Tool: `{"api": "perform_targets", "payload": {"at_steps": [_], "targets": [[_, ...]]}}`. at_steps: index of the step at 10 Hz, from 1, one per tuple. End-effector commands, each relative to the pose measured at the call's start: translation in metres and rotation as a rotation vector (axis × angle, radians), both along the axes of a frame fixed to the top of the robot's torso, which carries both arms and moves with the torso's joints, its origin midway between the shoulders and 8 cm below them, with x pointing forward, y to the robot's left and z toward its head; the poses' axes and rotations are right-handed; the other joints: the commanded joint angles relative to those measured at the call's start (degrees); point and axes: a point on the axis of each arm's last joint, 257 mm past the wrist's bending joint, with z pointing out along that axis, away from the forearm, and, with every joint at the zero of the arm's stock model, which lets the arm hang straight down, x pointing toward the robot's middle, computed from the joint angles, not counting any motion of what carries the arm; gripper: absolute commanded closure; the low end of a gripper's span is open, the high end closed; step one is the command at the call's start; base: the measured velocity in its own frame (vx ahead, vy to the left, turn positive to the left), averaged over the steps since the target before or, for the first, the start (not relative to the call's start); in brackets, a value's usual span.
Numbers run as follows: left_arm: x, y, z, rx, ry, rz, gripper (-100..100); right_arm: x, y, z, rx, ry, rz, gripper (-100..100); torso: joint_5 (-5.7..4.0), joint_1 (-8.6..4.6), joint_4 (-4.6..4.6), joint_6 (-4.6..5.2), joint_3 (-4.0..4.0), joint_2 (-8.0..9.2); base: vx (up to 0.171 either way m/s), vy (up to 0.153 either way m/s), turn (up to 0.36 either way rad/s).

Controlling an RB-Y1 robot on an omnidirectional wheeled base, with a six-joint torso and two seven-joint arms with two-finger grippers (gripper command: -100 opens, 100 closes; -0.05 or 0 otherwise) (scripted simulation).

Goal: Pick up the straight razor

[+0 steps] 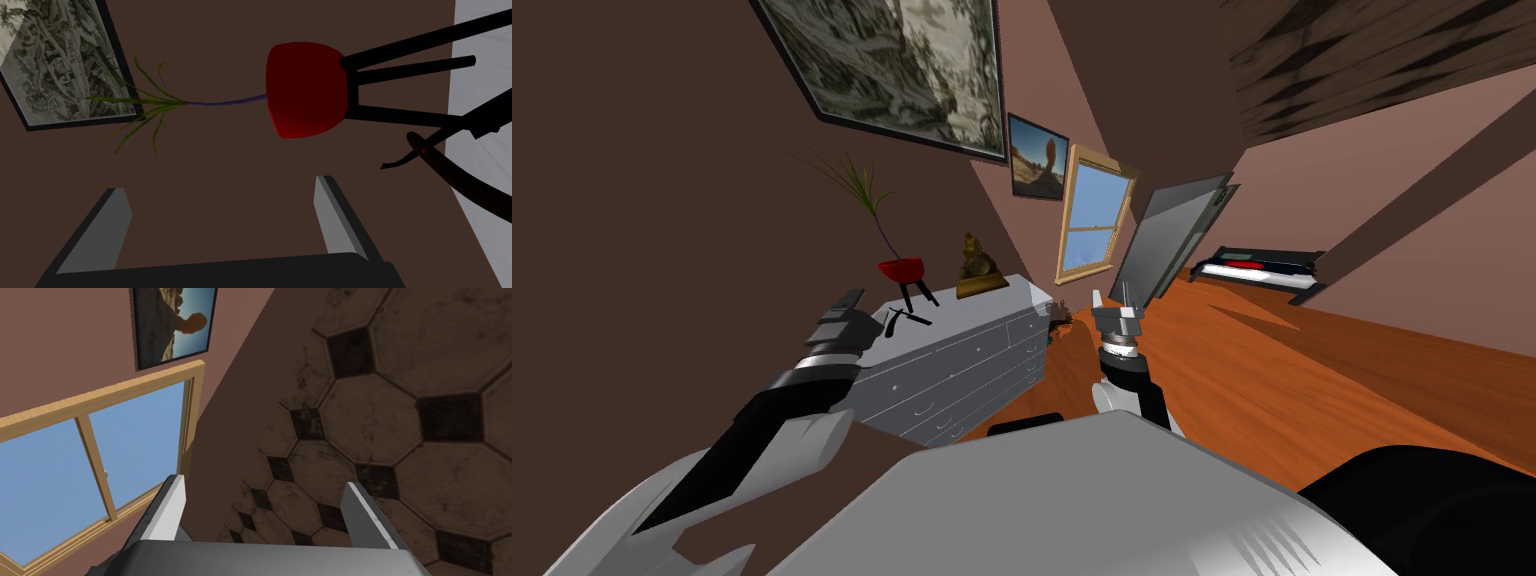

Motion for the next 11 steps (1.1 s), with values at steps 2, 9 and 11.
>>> {"api": "perform_targets", "payload": {"at_steps": [2, 9, 11], "targets": [[0.002, 0.011, -0.004, -0.011, 0.043, 0.027, -100, 0.000, 0.000, 0.000, 0.000, 0.000, 0.000, 0, -0.01, -0.02, 0.00, 0.01, 0.00, -0.01, 0.004, -0.019, -0.043], [0.005, 0.041, -0.008, -0.042, 0.143, 0.095, -100, 0.000, 0.000, 0.000, 0.000, 0.000, 0.000, 0, -0.01, -0.02, 0.00, 0.01, -0.01, -0.02, 0.008, -0.015, -0.037], [0.005, 0.049, -0.009, -0.052, 0.170, 0.113, -100, 0.000, 0.000, 0.000, 0.000, 0.000, 0.000, 0, 0.00, 0.01, 0.00, -0.01, 0.00, -0.01, 0.005, -0.008, -0.026]]}}
